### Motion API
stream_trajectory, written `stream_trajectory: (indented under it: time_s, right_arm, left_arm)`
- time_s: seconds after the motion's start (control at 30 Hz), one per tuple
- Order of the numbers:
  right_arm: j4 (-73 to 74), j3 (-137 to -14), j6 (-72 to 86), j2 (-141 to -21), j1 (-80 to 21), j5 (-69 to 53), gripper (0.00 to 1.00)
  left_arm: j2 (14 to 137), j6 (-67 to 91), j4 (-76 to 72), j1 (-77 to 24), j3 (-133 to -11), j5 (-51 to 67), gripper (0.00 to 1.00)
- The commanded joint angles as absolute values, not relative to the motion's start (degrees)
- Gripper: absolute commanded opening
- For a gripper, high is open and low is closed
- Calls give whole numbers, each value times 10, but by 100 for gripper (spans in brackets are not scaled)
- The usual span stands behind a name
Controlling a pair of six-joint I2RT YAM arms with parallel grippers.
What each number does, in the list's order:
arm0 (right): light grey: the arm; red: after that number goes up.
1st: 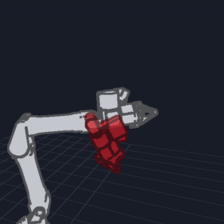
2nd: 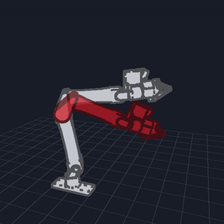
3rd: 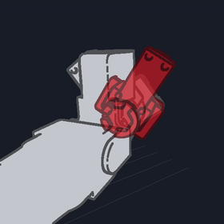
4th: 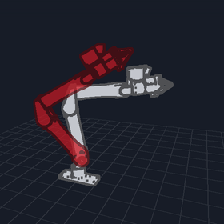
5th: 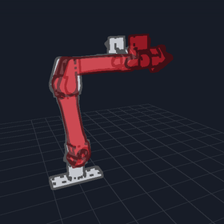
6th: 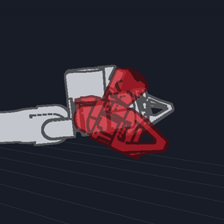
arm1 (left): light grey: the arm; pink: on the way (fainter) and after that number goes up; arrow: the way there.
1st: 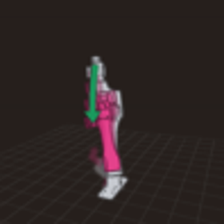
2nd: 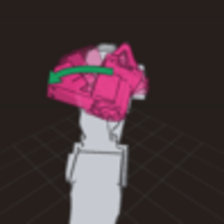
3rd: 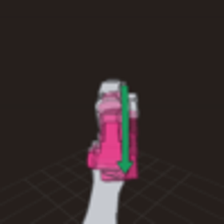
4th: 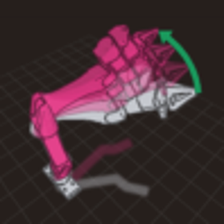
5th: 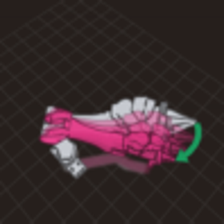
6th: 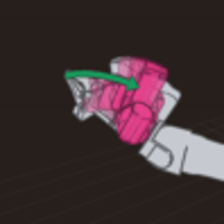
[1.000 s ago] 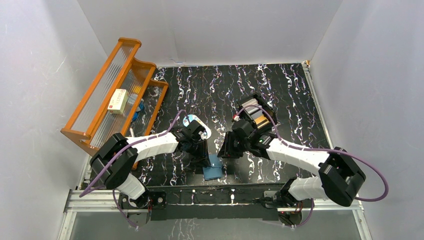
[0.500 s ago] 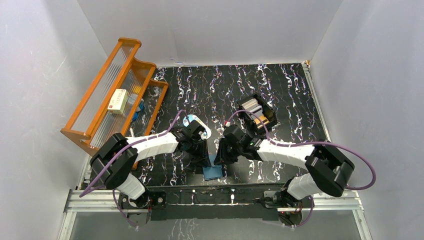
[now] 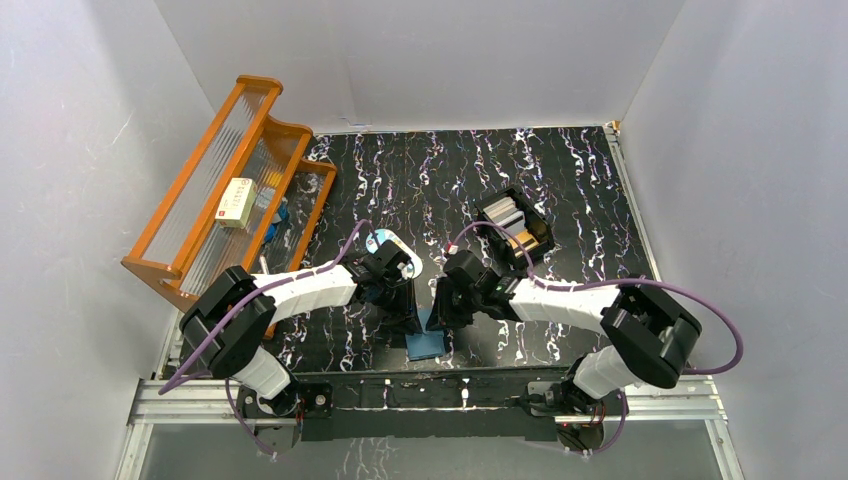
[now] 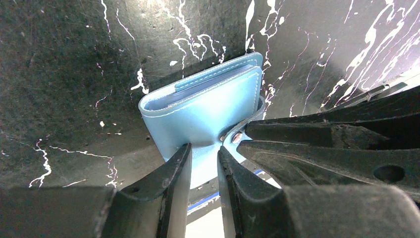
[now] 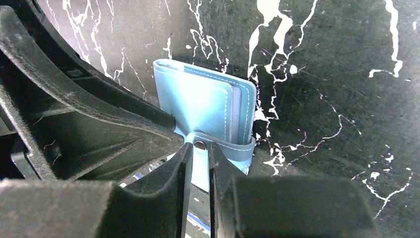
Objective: Put the credit cards into the card holder
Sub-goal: Close the card holder at the center of the board.
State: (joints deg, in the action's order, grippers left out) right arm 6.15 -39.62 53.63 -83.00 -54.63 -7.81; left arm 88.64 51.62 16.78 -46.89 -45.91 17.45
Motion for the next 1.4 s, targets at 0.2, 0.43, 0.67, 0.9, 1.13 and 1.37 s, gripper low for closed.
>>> stream_trajectory:
  time_s: [0.2,0.43,0.67,0.9,1.13,1.37]
  right_arm:
    - [34,-418,534,-841,-557,-87,24]
    - [44,-426,532,-849,-566,-79,22]
    - [93,-447,521,-867,-579,-44,21]
    - [137,-477,507,-889,-600,-1,20]
    - [186,-510,498,-912,-629,48,19]
    - [247,-553,492,-949,-667,105,19]
  left_arm:
    - [890,513,181,-472,-460,140,25]
    - [885,518,180,-472,-459,140,22]
    - [843,532,184,-472,-461,142,20]
    - [803,540,209,-468,-462,128,20]
    - [768,538,230,-418,-436,126,20]
    - [744,523,225,-362,-401,147,20]
